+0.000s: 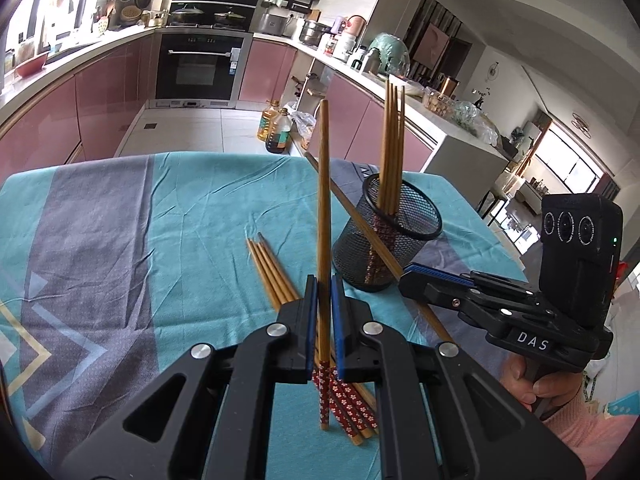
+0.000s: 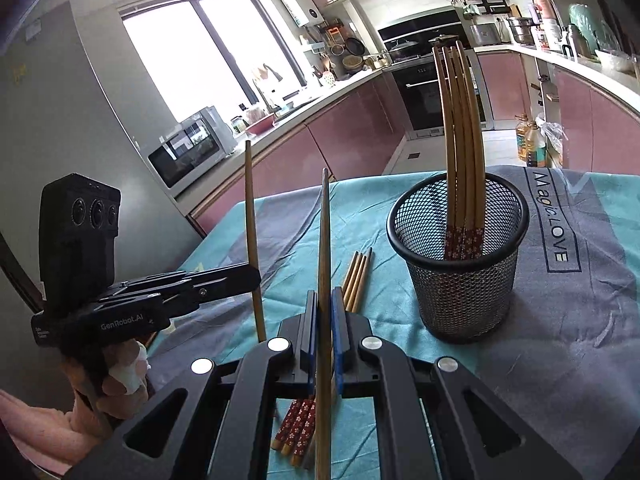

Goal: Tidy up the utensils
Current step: 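Lift both chopsticks upright and carry them over the black mesh cup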

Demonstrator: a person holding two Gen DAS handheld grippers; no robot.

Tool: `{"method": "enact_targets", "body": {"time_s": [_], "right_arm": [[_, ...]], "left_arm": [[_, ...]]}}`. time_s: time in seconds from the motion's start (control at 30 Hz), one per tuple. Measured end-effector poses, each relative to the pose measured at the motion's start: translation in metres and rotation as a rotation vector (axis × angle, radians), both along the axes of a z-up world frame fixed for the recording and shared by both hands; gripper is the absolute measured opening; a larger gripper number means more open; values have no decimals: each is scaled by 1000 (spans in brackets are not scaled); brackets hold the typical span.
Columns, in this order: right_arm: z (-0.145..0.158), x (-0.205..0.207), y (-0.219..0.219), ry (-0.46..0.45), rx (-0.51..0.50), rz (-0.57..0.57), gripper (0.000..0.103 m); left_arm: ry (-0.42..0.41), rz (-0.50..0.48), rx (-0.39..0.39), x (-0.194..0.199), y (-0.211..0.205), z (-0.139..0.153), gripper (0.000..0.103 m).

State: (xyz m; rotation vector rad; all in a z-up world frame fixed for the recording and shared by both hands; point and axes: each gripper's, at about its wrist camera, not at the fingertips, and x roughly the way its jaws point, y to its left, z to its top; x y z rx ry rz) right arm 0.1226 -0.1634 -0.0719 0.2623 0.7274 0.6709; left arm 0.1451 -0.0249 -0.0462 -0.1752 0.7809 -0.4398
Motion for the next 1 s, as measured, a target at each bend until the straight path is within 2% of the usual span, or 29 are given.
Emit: {"method": "enact_targets", "body": {"time_s": [0.57,1.0], "right_arm": [[8,-6,-22,-46,47,8,6],[38,-5,-40,-158,49,-29,6]], "left_arm": [[-39,-42,-1,-1,-10,18,8],[-127,-98,-24,1,-22,63,8]]}}
